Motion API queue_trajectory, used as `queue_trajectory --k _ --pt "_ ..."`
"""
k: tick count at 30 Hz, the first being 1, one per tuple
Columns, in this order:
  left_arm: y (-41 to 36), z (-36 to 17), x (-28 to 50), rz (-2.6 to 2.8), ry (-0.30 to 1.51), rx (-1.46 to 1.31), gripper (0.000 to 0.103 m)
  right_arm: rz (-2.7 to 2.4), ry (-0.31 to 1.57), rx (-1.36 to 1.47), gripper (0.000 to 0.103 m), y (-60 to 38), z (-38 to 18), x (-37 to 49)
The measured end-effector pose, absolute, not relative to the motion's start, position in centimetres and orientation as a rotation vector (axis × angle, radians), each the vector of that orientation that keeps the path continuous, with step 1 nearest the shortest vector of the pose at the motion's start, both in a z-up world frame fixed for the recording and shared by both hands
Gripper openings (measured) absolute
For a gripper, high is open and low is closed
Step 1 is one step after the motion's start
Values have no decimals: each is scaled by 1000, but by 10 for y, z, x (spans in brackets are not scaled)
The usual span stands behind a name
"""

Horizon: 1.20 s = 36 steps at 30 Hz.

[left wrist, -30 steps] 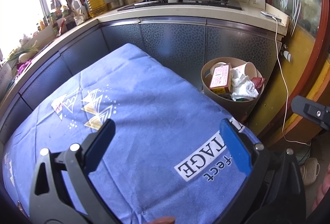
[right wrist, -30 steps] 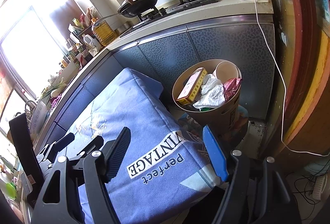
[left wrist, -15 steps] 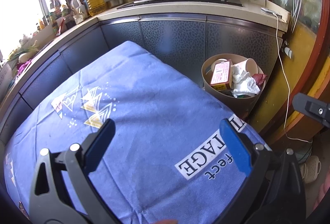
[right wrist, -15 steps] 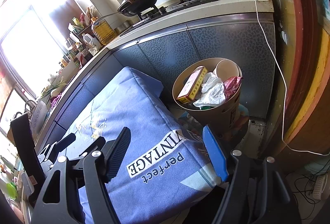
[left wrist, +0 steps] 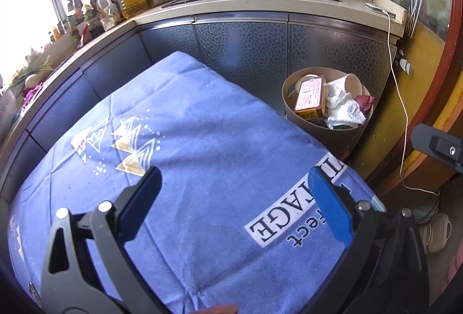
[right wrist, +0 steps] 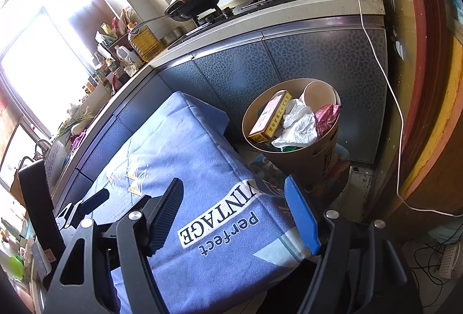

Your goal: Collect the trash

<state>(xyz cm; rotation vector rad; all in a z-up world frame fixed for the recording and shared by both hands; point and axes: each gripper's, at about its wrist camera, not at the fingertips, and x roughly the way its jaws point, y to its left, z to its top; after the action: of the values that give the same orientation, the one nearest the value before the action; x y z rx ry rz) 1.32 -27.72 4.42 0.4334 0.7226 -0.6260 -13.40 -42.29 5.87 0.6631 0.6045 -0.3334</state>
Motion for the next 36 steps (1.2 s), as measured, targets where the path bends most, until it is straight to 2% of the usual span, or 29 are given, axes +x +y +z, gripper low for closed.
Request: queue_trajectory --k 36 --pt "-276 48 15 -635 731 419 97 -334 615 638 71 -423 63 -126"
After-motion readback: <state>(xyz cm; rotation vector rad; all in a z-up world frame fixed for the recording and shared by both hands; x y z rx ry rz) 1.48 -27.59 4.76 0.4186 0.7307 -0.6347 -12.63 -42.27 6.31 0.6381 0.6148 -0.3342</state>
